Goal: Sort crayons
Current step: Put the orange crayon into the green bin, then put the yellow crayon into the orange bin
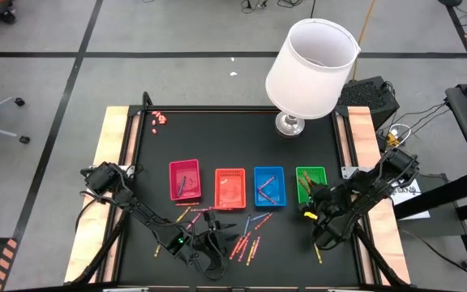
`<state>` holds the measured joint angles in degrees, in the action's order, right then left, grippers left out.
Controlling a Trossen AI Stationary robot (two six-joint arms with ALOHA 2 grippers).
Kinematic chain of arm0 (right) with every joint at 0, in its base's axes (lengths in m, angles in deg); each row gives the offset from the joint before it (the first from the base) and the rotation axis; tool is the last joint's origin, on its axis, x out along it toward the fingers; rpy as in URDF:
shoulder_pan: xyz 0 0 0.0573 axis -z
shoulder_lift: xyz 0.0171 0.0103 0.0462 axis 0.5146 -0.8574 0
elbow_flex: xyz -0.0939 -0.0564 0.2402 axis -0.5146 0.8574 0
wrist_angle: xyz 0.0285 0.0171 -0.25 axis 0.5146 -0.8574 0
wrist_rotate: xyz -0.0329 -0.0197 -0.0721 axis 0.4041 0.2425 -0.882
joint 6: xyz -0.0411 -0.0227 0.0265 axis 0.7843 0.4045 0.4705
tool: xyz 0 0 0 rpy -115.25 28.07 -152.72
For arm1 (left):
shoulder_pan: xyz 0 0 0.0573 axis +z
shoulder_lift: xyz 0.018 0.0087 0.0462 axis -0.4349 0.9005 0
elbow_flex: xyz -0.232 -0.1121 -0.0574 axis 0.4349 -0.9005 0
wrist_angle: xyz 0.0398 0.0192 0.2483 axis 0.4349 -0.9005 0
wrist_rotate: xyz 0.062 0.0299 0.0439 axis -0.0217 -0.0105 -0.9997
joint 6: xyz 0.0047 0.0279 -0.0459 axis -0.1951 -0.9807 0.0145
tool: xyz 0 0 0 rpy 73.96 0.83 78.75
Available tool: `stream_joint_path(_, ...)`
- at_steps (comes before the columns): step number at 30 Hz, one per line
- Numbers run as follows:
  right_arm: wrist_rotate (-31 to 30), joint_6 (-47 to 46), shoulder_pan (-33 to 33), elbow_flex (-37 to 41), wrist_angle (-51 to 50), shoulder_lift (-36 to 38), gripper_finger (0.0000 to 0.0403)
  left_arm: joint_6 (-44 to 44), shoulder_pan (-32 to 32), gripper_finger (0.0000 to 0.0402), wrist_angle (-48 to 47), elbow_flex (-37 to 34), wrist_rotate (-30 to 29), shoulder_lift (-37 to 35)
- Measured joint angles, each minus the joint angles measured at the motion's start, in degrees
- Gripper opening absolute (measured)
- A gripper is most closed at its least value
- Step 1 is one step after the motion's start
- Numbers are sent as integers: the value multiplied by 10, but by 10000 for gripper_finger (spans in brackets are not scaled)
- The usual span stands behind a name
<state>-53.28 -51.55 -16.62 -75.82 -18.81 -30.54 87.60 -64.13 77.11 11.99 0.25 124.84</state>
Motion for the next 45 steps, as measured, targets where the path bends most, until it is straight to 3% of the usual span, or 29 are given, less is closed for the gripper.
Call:
stream_joint_path(4, 35, 0, 7, 0, 1, 0, 34, 1, 0, 162, 1, 0, 0, 0)
stream_joint_path(12, 38, -8, 13, -3, -3, 0, 76, 11, 0, 162, 2, 0, 0, 0)
stream_joint_path(17, 33, -9, 0, -59, -82, 0, 105, 30, 0, 162, -1, 0, 1, -9)
stream_joint_path(21, -23, 1, -26, -137, -156, 1, 121, 31, -9, 162, -12, 11, 1, -31)
stream_joint_path(23, -74, 66, -37, -171, -151, 4, 124, 49, -16, 162, -40, 22, 3, -47)
stream_joint_path(28, -137, 209, -56, -245, -143, 6, 124, 157, -35, 162, -185, 46, 20, -95)
stream_joint_path(32, -153, 296, -63, -264, -128, 6, 120, 322, -53, 162, -320, 56, 89, -117)
stream_joint_path(40, -205, 384, -57, -264, -85, 4, 119, 556, -102, 162, -490, 54, 130, -115)
stream_joint_path(45, -206, 412, -56, -264, -65, 4, 119, 640, -132, 162, -594, 54, 119, -115)
